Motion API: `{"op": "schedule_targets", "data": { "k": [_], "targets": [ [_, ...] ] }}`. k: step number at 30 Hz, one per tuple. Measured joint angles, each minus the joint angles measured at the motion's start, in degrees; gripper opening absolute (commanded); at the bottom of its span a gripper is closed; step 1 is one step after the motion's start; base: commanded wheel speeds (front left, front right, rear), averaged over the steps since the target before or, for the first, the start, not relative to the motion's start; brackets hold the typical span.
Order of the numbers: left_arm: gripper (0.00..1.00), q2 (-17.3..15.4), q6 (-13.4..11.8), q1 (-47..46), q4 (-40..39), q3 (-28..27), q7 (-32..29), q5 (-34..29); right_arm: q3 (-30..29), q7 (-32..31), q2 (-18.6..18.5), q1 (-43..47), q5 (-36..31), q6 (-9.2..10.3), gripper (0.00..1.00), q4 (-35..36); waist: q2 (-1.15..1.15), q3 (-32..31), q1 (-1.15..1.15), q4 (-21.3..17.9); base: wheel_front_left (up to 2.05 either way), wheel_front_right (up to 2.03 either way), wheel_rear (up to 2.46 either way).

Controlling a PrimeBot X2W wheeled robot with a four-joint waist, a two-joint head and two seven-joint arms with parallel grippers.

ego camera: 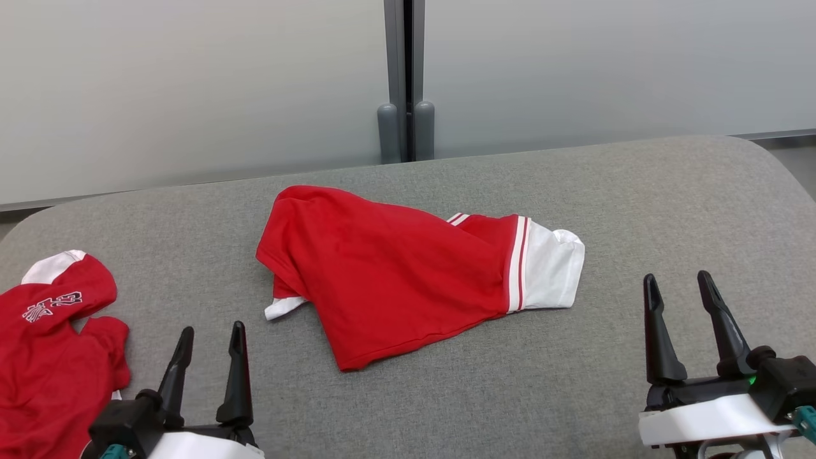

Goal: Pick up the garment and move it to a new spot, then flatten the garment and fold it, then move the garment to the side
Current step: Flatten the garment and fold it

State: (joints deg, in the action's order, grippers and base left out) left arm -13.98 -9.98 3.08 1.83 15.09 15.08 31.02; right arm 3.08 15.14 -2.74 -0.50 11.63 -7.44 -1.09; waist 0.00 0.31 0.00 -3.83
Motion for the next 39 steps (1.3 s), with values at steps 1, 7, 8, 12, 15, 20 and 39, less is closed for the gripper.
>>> {"op": "schedule_targets", "data": {
  "k": [1, 7, 8, 12, 15, 20, 39],
  "targets": [
    [1.00, 0.5, 0.5, 0.6, 0.0, 0.0, 0.0, -0.4, 0.0, 0.0, 0.0, 0.1, 0.0, 0.00, 1.00, 0.0, 0.00, -0.1, 0.00, 0.0, 0.00, 0.00, 0.00],
    [1.00, 2.0, 3.2, 0.6, 1.8, 0.0, 0.0, -1.3, 1.2, 0.0, 0.0, -0.1, -0.5, 0.00, 1.00, -0.2, 0.00, -0.1, 0.00, -0.7, 0.00, 0.00, 0.00],
    [1.00, 2.0, 3.7, 0.5, 2.6, 0.4, -0.3, -1.2, 1.3, 0.0, 0.0, -0.2, -0.7, 0.00, 1.00, -0.3, 0.00, -0.1, 0.00, -0.9, 0.00, 0.00, 0.00],
    [1.00, 3.7, 6.7, -0.3, 5.7, 1.9, -5.1, 3.3, 1.7, 0.0, 0.0, -0.3, -0.9, 0.00, 1.00, -0.7, 0.00, 0.2, 0.00, -1.5, 0.00, 0.00, 0.00],
    [1.00, 4.2, 8.5, -1.0, 8.0, 1.7, -8.9, 7.5, 2.2, 0.0, 0.1, -0.8, -0.9, 0.00, 1.00, -1.1, 0.00, 0.5, 0.00, -2.2, 0.00, 0.00, 0.00],
    [1.00, 5.3, 10.5, -4.0, 12.7, 2.9, -17.4, 12.5, 2.9, 0.0, 0.0, -1.7, -0.9, 0.00, 1.00, -0.9, 0.00, 1.8, 0.00, -3.2, 0.00, 0.00, 0.00],
    [0.00, 5.2, 15.7, -18.0, 28.8, 1.0, -31.0, 24.1, 3.6, 0.0, 0.0, -5.2, 0.5, 0.00, 1.00, -0.6, 0.00, 7.1, 0.00, -8.1, 0.00, 0.00, 0.00]
  ]
}}
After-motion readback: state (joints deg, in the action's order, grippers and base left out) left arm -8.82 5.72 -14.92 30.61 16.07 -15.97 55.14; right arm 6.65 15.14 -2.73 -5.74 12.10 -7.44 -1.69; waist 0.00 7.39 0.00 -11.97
